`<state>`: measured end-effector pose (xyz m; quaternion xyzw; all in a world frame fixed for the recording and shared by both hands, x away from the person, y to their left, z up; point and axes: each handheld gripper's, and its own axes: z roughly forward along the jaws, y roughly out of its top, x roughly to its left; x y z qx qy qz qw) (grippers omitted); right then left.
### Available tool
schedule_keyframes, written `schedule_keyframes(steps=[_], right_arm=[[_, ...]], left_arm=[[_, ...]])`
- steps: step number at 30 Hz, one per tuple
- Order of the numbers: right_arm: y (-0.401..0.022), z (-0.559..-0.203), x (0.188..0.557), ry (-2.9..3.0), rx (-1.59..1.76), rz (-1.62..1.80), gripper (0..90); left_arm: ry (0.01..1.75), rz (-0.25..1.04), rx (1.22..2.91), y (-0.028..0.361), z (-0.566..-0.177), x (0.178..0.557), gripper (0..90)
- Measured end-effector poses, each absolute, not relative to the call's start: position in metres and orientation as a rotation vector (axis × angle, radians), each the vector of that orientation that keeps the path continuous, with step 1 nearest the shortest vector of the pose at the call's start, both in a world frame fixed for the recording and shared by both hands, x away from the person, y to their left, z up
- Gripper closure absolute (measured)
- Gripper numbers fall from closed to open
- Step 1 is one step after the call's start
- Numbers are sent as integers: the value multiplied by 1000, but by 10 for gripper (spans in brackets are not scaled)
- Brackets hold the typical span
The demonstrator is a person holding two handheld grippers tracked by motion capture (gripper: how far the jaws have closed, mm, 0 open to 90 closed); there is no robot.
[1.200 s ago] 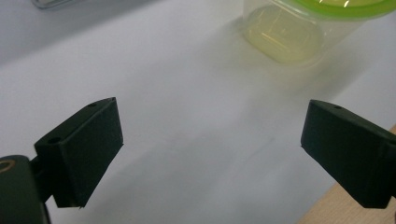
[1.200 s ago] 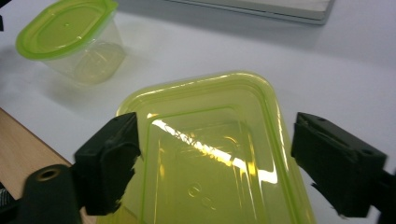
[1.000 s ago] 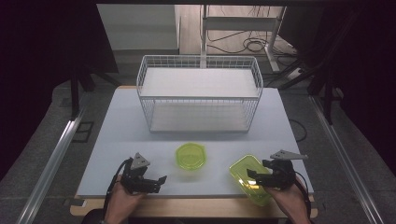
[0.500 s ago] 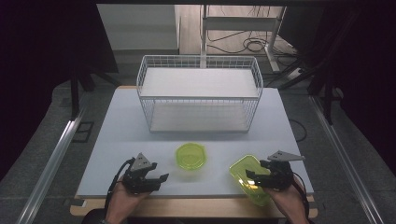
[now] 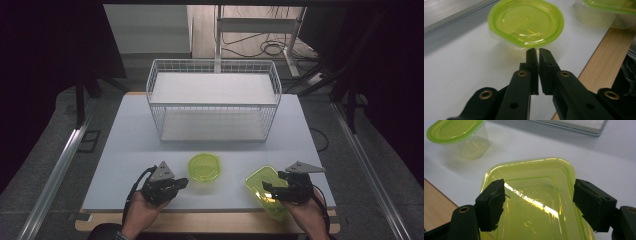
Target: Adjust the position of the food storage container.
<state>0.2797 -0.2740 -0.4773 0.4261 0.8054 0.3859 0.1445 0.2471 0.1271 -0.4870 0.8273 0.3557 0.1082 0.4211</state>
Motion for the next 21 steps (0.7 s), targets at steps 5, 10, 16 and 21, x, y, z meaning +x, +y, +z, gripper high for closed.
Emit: schedule_keyframes(steps=[5,10,16,21], right_arm=[[-273,-477,279,2317,1210,1108,265],[-272,-478,279,2322,1184,1099,267],[-271,-480,280,2331,1162,1073,232],[-271,-481,281,2327,1155,1068,212]], left_arm=[[854,254,2088,110,-482,254,900],[809,244,2101,91,-473,267,900],[769,260,2107,68,-465,285,900],[766,247,2125,48,-467,298,900]])
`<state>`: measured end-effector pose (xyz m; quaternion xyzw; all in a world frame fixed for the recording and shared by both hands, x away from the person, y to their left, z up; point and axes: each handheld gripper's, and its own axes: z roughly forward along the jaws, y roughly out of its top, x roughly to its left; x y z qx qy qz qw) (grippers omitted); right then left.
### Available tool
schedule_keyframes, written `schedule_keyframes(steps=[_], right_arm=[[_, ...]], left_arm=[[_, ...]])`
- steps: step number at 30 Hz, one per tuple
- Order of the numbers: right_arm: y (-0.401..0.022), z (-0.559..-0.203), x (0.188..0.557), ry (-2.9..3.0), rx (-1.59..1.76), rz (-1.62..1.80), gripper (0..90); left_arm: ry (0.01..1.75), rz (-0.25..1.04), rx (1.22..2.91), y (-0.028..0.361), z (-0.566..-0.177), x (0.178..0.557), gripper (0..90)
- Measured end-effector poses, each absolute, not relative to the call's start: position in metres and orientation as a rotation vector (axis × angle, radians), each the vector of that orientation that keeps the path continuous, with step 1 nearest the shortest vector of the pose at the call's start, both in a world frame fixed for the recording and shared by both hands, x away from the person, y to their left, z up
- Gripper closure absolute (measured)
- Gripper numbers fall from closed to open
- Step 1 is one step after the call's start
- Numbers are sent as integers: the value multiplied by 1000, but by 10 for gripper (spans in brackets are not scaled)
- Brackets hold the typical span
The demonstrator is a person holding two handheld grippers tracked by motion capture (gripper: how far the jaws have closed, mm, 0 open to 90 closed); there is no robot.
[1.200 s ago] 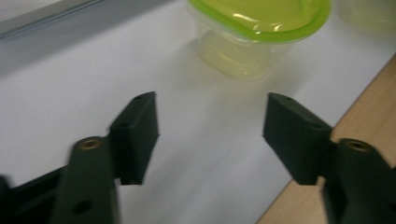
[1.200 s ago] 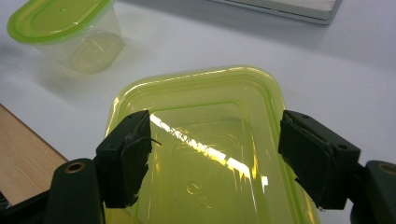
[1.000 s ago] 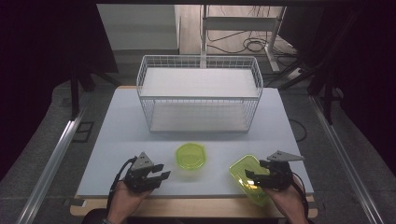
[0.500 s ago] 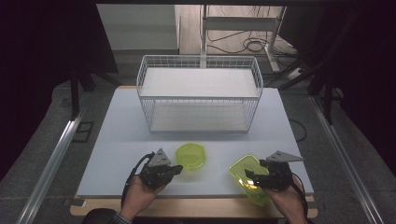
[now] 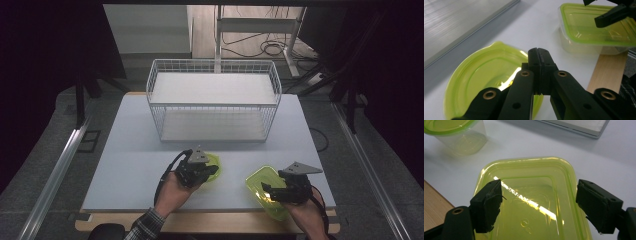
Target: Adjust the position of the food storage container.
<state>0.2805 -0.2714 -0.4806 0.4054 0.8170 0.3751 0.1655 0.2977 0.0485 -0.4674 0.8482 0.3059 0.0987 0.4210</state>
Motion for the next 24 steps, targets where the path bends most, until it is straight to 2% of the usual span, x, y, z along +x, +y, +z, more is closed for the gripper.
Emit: schedule_keyframes(steps=[12,24], right_arm=[[-272,-481,280,2322,1150,1062,196],[-271,-481,280,2323,1149,1058,195]], left_arm=[[791,260,2177,14,-478,321,900],[840,268,2199,33,-481,323,900]])
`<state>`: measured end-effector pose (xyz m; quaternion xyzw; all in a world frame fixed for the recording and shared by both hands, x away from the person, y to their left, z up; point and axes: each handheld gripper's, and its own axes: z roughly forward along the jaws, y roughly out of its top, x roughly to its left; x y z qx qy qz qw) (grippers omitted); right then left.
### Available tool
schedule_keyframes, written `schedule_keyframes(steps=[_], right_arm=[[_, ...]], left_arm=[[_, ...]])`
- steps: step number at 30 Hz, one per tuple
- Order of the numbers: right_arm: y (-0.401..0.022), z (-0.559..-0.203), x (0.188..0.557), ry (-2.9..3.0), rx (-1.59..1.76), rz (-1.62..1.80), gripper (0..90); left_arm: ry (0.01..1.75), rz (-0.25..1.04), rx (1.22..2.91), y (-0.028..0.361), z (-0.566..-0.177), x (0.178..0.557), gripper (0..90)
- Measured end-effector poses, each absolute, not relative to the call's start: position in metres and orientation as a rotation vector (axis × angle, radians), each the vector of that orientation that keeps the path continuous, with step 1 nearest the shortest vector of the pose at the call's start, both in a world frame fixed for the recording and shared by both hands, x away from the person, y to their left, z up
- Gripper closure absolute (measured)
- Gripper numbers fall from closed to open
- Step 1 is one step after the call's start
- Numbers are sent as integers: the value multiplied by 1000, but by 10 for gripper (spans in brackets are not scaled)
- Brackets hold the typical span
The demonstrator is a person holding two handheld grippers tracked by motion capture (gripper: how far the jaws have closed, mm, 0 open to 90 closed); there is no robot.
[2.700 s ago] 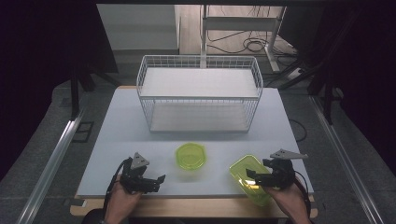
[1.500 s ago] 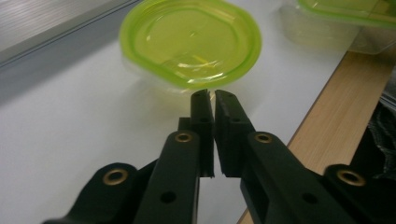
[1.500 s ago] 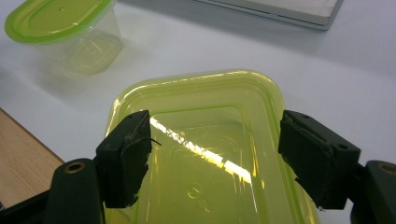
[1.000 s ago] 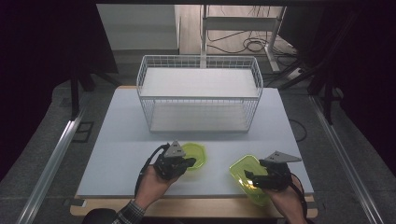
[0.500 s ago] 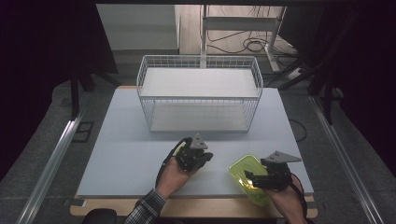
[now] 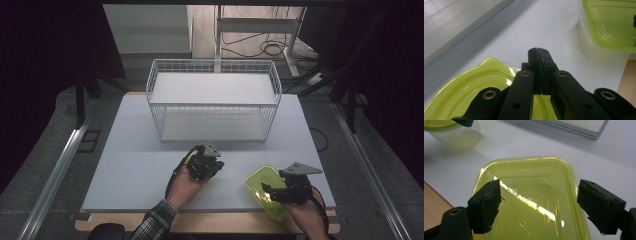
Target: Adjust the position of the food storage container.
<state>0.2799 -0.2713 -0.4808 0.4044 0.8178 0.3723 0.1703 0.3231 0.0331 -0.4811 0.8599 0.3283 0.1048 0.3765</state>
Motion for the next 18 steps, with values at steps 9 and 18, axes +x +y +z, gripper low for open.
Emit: schedule_keyframes(steps=[9,18], right_arm=[[-270,-481,280,2319,1157,1058,195],[-270,-481,280,2318,1160,1057,195]], left_arm=[[911,275,2174,70,-483,321,900],[977,289,2151,103,-485,314,900]])
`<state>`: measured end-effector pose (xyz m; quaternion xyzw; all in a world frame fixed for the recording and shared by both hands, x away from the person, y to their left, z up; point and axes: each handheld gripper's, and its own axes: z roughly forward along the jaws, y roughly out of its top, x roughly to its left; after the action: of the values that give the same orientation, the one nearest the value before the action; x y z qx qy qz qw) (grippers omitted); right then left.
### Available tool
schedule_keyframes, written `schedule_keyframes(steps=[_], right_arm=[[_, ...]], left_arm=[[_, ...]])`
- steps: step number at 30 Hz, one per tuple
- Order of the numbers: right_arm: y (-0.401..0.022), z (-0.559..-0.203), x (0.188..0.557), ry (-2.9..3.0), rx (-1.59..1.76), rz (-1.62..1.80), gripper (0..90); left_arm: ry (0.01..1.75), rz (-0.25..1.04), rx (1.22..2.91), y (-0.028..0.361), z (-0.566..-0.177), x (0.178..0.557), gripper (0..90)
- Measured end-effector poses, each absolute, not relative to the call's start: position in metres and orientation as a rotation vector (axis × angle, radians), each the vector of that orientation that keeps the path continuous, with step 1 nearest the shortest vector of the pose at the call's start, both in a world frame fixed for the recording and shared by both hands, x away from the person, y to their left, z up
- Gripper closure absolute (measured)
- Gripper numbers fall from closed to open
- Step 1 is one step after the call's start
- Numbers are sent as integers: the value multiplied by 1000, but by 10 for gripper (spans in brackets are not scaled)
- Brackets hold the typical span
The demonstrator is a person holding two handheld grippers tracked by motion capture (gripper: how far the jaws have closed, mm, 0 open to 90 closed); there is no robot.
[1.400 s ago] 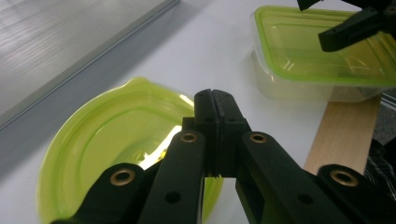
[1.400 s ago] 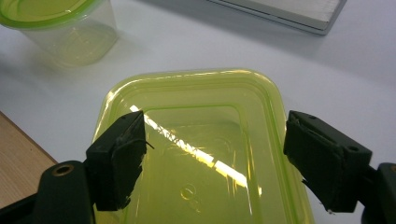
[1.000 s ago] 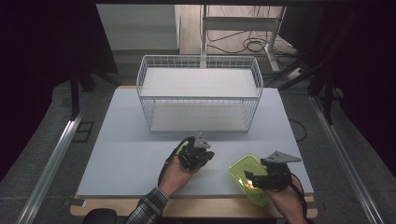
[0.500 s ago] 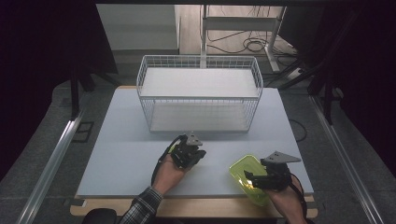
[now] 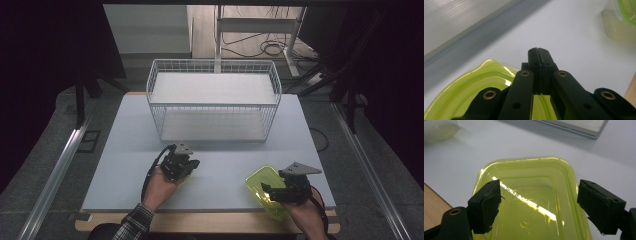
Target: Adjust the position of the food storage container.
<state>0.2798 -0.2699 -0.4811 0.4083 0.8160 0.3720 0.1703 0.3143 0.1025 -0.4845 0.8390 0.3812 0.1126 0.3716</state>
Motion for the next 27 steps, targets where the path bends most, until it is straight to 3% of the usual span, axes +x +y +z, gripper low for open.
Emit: schedule_keyframes(steps=[20,24,27], right_arm=[[-270,-481,280,2313,1177,1065,218],[-273,-479,279,2311,1191,1053,305],[-276,-476,276,2313,1204,1030,430]], left_arm=[[1113,364,2113,165,-484,290,898],[1050,358,2102,155,-479,283,890],[1004,340,2094,145,-479,277,881]])
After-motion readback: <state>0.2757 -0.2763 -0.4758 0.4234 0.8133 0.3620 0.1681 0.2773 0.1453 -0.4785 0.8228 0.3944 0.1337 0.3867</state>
